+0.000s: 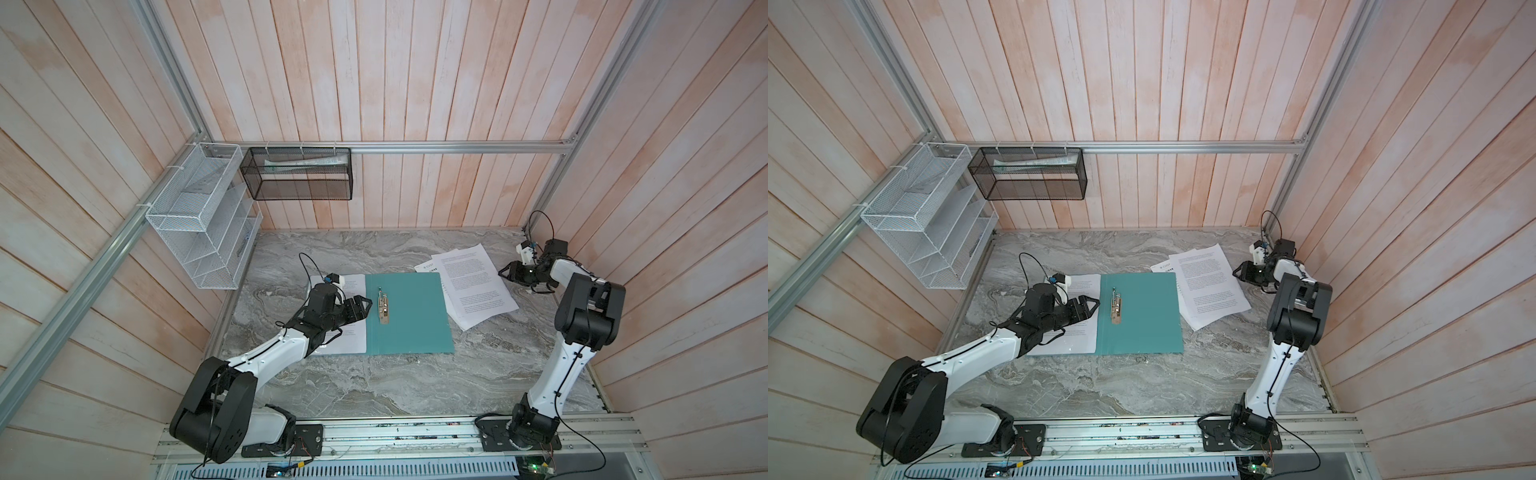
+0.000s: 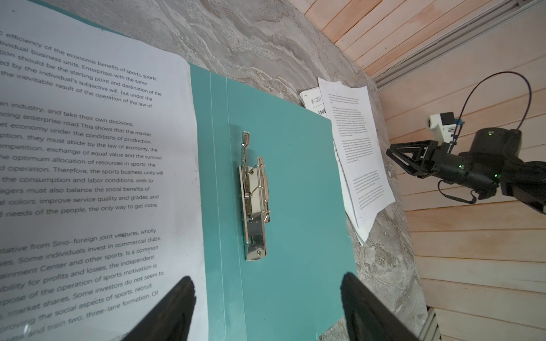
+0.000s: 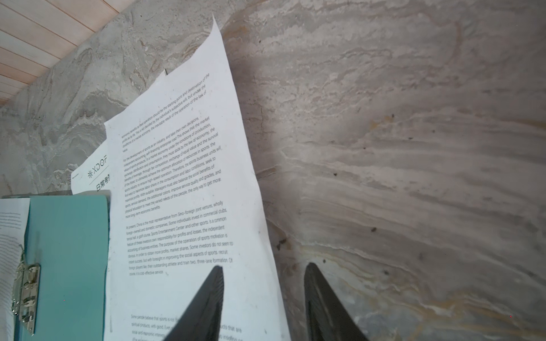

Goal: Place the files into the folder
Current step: 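Move the right gripper away to the loose sheets beyond the folder, then grasp the edge of the loose printed sheets with the right gripper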

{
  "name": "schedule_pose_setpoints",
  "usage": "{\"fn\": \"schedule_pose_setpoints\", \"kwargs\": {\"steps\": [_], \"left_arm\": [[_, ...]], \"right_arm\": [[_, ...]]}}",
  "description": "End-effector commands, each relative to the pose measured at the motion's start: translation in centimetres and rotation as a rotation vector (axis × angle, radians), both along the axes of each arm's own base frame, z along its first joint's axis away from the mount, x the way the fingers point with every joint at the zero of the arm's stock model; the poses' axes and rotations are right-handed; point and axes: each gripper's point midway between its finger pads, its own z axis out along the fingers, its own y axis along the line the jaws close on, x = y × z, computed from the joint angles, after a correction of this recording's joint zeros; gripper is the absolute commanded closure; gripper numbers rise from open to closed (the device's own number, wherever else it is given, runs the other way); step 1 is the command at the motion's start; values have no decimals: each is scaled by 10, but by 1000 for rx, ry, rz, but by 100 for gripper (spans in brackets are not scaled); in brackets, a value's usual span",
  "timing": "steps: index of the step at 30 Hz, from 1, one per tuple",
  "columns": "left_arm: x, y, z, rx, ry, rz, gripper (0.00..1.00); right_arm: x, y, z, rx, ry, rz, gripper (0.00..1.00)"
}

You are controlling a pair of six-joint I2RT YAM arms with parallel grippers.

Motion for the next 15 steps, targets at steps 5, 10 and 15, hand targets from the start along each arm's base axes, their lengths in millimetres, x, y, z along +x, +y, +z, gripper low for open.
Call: {"fn": "schedule_pose_setpoints", "kwargs": {"steps": [5,10,15], "left_arm": [[-7,4,-17,12,47,18,21],[-7,5,-26,33,90,27,22],[-7,3,-30,26,107,20,23]], "right_arm": [[0,12,-15,132,6,49,59],[2,18,-17,215,2,52,61],[2,17,-27,229,20,41,71]]}}
